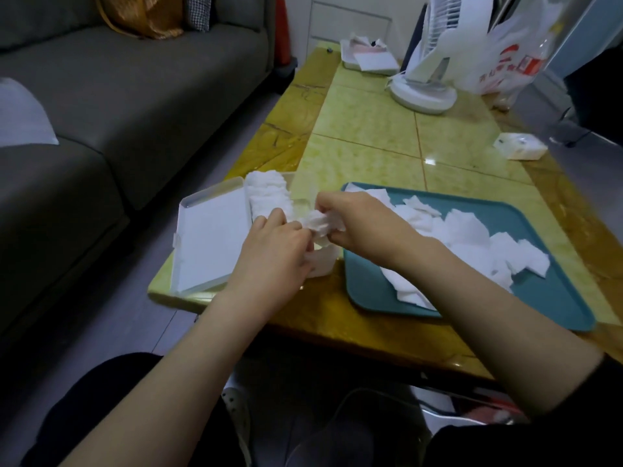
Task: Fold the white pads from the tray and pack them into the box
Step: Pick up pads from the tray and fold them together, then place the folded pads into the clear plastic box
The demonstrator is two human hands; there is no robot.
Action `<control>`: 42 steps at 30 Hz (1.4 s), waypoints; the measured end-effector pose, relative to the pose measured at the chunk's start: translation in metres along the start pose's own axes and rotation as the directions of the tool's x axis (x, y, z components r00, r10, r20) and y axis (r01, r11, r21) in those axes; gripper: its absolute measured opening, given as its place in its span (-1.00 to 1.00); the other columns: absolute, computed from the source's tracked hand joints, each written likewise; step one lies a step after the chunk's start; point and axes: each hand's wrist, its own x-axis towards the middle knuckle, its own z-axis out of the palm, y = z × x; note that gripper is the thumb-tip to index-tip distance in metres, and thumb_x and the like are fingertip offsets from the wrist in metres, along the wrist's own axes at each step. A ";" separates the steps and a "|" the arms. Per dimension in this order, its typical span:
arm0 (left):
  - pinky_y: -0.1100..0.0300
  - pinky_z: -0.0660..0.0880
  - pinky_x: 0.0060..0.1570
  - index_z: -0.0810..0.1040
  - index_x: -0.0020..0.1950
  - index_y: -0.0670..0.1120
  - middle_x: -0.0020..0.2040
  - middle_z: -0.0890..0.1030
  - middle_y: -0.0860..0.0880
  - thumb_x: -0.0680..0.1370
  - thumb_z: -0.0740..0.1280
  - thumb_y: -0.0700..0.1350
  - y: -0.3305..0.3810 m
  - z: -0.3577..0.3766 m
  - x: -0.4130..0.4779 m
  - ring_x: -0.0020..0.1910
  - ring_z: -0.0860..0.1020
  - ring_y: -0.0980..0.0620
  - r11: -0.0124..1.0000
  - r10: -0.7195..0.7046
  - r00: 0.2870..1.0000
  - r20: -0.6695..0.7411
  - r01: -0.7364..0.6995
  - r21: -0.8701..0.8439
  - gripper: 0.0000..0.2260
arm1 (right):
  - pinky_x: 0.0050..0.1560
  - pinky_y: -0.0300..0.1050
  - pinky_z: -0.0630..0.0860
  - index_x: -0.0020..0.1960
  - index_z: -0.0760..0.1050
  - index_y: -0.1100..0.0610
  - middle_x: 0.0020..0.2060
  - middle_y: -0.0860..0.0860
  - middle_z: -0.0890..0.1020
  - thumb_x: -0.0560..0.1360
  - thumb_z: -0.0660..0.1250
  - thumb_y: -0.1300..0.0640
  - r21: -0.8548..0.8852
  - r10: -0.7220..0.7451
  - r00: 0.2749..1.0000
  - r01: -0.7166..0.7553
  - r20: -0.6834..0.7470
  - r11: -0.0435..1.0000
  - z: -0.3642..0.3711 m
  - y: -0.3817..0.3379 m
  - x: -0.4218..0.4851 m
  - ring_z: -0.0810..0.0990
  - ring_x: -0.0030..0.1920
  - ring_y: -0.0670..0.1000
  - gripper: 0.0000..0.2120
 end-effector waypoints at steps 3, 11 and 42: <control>0.15 0.17 0.01 0.55 0.13 0.01 0.07 0.56 0.03 0.51 0.30 0.00 -0.003 -0.001 0.000 0.17 0.34 -0.06 0.999 -0.028 0.999 0.030 0.027 0.022 -0.78 | -0.32 -0.09 0.14 -0.03 0.32 0.12 -0.31 -0.07 0.38 0.44 0.33 0.19 -0.014 -0.029 0.989 0.032 0.146 0.999 -0.002 -0.004 0.005 0.34 -0.20 0.02 -0.80; 0.18 0.21 -0.14 0.62 0.08 -0.04 0.05 0.50 -0.04 0.49 0.36 -0.01 -0.002 -0.003 -0.002 0.08 0.37 -0.09 0.994 -0.098 0.995 0.002 0.097 -0.051 -0.79 | -0.24 -0.13 0.24 -0.07 0.47 0.10 -0.12 0.08 0.57 0.49 0.23 0.15 -0.347 0.012 0.963 0.086 0.271 0.934 0.000 -0.025 0.020 0.54 -0.03 0.12 -0.94; 0.17 0.29 0.12 0.43 0.28 -0.03 0.19 0.48 0.01 0.62 0.18 0.04 0.078 0.042 0.020 0.19 0.42 0.00 0.962 0.184 0.979 0.089 -0.160 -0.223 -0.72 | 0.17 -0.08 0.40 0.32 0.38 0.02 0.24 -0.02 0.48 0.30 0.48 -0.16 -0.016 0.420 0.879 -0.428 0.224 0.904 0.010 0.096 -0.110 0.43 0.23 -0.01 -0.34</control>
